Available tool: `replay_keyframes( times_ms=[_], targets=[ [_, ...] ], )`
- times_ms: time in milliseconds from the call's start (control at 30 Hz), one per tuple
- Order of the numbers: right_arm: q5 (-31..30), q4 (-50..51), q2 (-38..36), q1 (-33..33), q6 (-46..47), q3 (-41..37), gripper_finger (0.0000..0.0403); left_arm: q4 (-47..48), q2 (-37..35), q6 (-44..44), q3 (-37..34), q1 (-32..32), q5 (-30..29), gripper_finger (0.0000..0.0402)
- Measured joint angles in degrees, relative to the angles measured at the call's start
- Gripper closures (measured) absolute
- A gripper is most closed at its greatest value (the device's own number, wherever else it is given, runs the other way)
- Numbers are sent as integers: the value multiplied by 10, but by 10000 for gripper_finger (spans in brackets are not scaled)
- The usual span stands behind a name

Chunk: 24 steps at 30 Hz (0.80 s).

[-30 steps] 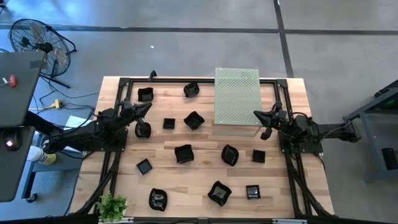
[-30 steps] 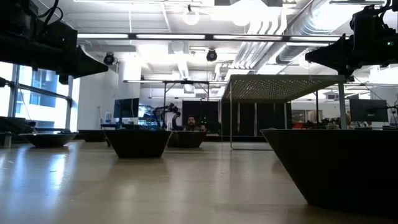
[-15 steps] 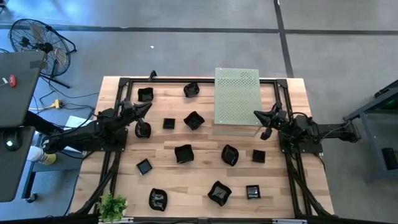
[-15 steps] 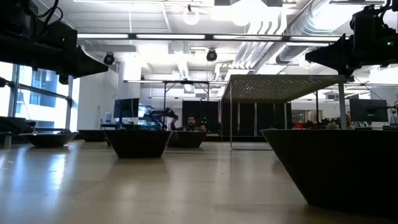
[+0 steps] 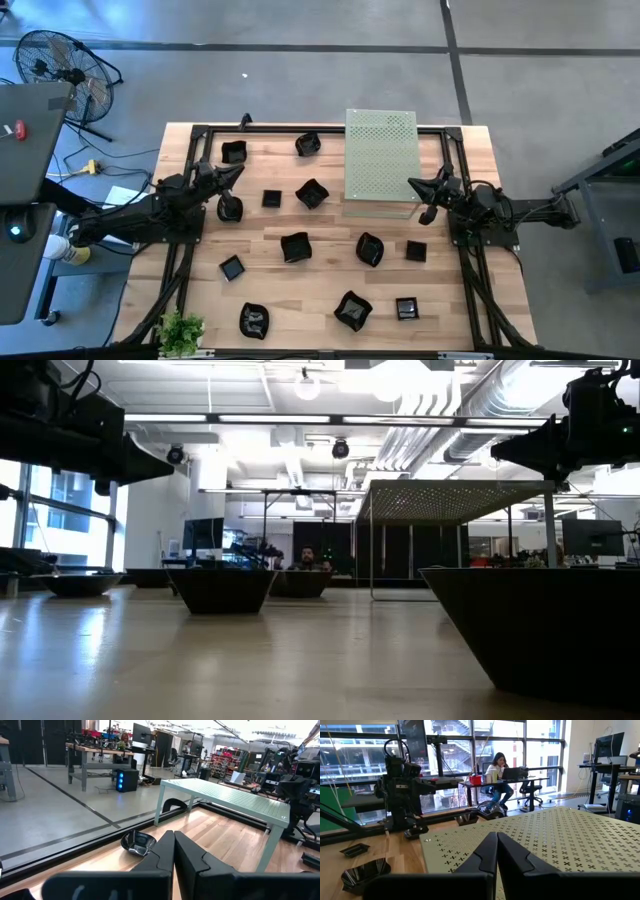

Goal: Pick & Place Mini shaped plates

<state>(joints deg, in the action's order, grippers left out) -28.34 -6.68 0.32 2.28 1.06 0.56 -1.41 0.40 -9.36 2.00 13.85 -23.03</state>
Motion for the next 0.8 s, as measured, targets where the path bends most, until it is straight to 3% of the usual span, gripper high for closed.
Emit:
replay_keyframes(
  times_ms=[567, 800],
  targets=[
    [-3, -18, 0, 0, 25, 0, 398, -58, 0, 0, -1, 0, -12, 401],
    [-11, -154, 0, 0, 78, 0, 401, -111, 0, -19, 0, 0, -11, 401]
  ],
)
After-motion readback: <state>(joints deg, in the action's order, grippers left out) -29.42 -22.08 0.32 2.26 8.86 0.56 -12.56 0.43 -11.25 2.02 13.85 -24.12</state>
